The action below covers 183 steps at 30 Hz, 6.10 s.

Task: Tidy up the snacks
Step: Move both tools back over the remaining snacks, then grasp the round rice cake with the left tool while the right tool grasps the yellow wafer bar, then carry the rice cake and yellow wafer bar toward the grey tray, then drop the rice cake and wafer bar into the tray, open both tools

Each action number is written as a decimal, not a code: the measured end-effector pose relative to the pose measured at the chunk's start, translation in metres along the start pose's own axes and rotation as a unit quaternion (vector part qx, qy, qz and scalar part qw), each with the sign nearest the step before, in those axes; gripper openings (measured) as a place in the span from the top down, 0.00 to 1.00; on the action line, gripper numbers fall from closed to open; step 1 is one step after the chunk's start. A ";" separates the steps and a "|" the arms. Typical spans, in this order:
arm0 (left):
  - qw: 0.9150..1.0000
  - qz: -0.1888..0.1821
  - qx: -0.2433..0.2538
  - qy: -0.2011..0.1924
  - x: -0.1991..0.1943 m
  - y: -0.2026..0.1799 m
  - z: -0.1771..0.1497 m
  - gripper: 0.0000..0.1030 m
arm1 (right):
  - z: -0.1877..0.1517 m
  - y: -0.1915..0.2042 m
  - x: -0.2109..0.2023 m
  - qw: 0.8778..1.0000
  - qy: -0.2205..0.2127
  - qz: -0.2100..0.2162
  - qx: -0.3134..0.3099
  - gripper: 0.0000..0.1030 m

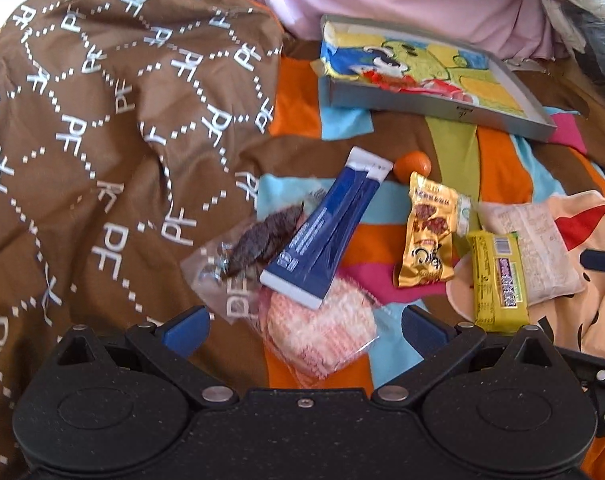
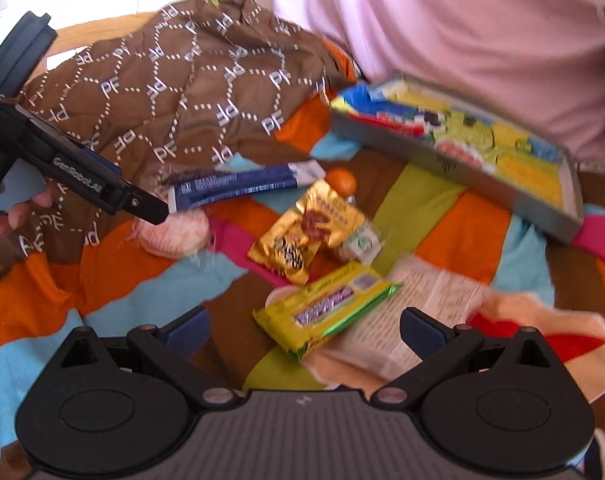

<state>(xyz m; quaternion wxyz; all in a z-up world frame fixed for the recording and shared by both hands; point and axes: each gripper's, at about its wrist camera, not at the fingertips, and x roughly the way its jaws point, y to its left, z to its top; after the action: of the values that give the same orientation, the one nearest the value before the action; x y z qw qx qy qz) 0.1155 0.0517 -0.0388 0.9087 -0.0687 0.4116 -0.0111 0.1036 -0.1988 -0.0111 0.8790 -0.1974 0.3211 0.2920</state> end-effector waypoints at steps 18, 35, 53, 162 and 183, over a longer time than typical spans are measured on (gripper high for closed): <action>0.999 -0.012 0.040 0.019 0.037 -0.005 -0.003 0.01 | 0.000 -0.010 0.045 0.998 0.031 -0.002 0.047 0.00; 0.994 -0.008 0.104 0.028 0.062 -0.027 0.001 0.01 | 0.008 0.002 0.071 0.999 0.015 -0.026 0.015 0.05; 0.993 -0.079 0.073 0.043 0.052 -0.029 -0.012 0.14 | 0.012 0.005 0.046 0.999 0.011 0.028 0.027 0.51; 0.978 -0.045 -0.007 -0.202 0.055 -0.101 0.189 0.26 | 0.094 -0.069 0.079 0.907 -0.128 -0.295 -0.272 0.50; 0.983 -0.019 -0.034 -0.177 0.133 -0.119 0.213 0.26 | 0.111 -0.140 0.136 0.952 -0.069 -0.280 -0.102 0.51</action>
<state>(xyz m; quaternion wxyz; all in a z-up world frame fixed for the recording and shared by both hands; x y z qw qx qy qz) 0.3681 -0.0520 0.0167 0.9640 -0.1080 0.2428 -0.0022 0.3274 -0.1921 -0.0019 0.9209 -0.3469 0.1598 0.0780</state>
